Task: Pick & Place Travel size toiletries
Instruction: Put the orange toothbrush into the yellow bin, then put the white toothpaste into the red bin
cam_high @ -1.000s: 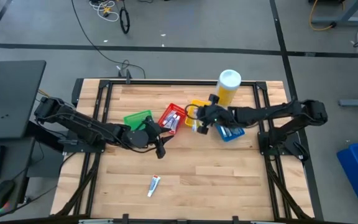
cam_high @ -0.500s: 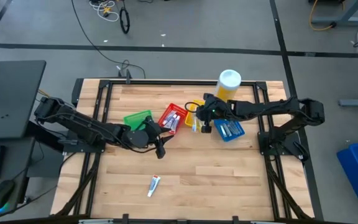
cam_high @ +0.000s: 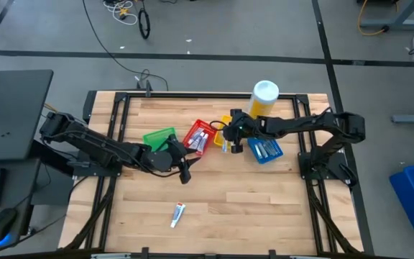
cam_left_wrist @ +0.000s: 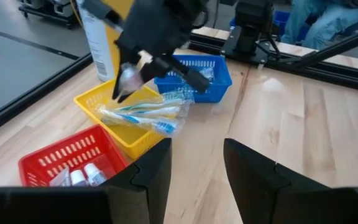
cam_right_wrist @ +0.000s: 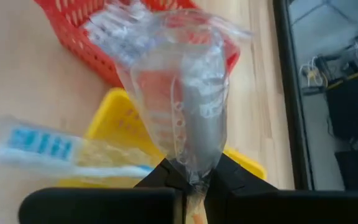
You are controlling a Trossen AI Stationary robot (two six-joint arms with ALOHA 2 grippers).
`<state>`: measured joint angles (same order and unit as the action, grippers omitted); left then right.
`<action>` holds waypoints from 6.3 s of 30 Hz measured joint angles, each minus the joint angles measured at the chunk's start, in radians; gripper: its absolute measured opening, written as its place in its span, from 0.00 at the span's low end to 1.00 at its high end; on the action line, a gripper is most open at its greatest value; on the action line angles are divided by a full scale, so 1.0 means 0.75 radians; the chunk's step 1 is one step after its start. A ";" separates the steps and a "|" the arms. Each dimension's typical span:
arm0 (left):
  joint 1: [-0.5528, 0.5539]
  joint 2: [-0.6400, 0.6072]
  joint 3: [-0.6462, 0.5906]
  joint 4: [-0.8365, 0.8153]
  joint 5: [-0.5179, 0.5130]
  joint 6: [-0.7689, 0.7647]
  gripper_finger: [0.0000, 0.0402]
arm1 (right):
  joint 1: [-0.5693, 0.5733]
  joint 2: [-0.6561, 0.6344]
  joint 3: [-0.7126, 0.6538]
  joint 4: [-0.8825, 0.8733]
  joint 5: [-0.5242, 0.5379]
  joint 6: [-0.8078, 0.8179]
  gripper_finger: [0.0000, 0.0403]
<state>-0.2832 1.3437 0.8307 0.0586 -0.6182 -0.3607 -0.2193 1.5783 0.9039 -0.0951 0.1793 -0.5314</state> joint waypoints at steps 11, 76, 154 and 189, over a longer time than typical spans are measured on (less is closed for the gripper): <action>-0.001 0.000 0.000 -0.001 0.063 -0.002 0.38 | -0.020 0.056 0.000 0.021 0.122 0.045 0.20; -0.258 0.430 0.543 -0.883 0.789 -1.007 0.38 | 0.451 -0.098 0.031 -0.226 -0.115 0.688 0.36; -0.163 0.734 0.520 -1.040 1.098 -0.902 0.38 | 0.450 -0.098 0.020 -0.196 -0.114 0.547 0.33; -0.207 0.742 0.521 -1.053 1.083 -1.259 0.60 | 0.450 -0.098 0.020 -0.197 -0.114 0.522 0.32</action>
<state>-0.4381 1.8999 1.2213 -0.7315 0.1938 -1.3046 0.1184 1.5051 0.9188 -0.2428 0.0937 -0.1395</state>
